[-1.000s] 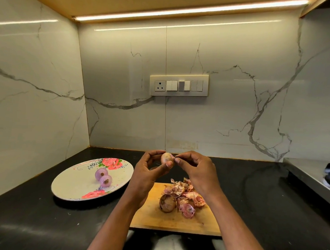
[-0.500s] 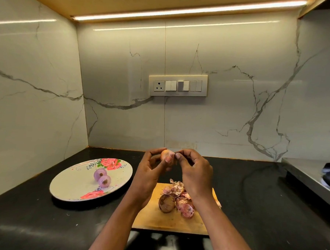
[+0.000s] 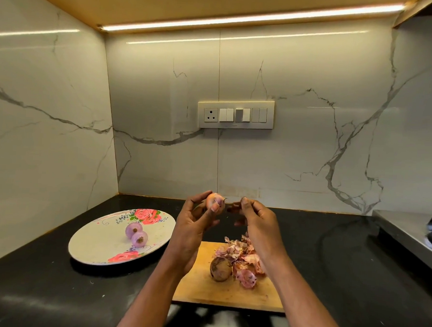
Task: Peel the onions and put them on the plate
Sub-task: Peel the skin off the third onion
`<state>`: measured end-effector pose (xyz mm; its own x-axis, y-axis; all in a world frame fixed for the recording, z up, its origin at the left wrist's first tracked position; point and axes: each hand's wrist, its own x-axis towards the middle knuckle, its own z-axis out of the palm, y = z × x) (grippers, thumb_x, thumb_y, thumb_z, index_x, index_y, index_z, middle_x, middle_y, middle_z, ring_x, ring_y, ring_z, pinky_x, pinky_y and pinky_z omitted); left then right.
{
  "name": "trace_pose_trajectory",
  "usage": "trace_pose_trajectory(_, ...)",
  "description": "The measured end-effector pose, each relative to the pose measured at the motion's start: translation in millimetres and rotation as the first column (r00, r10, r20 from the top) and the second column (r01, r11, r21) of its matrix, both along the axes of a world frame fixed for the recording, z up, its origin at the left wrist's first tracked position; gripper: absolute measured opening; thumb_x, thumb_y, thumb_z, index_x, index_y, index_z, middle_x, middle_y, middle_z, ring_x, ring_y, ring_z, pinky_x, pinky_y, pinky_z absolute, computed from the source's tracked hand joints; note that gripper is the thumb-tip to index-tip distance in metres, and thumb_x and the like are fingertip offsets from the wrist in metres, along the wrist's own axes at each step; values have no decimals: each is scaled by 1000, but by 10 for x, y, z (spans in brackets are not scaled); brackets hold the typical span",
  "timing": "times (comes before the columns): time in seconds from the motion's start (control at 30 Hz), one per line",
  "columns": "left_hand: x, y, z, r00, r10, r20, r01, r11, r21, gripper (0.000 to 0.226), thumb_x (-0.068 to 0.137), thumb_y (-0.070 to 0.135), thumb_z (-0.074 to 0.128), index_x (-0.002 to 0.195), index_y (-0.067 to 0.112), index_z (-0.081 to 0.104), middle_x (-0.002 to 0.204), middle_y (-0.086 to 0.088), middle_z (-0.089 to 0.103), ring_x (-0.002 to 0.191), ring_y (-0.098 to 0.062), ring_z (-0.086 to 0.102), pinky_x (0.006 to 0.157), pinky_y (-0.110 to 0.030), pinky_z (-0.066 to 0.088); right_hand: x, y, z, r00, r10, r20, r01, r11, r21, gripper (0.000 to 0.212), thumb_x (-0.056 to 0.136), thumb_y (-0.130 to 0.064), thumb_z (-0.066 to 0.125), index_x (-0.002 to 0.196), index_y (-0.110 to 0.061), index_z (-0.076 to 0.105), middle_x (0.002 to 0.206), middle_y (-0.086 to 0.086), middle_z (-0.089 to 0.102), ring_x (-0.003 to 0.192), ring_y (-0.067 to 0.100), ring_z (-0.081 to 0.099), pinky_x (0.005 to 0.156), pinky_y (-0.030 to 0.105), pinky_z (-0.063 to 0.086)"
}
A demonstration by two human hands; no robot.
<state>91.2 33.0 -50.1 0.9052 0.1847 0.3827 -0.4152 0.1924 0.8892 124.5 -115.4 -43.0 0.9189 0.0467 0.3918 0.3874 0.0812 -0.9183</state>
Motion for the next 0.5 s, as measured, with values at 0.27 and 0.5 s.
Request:
trace_pose_trajectory(0.27, 8, 4, -13, 999, 38, -5, -38, 994, 102, 55, 73, 28, 77, 125, 27, 60, 127, 2, 67, 119, -12, 64, 107, -37, 49, 34, -11, -27, 975, -26, 219, 73, 976, -206, 23, 92, -36, 67, 110, -25, 76, 99, -12, 74, 98, 4, 68, 84, 25, 59)
trace_pose_trajectory(0.5, 13, -2, -33, 999, 47, 5, -47, 983, 177, 51, 75, 26, 76, 123, 25, 61, 126, 1, 66, 114, -14, 66, 94, -34, 57, 36, -94, -42, 902, -113, 417, 277, 892, -357, 13, 92, -31, 70, 103, -24, 75, 90, -16, 71, 86, -3, 65, 71, 6, 51)
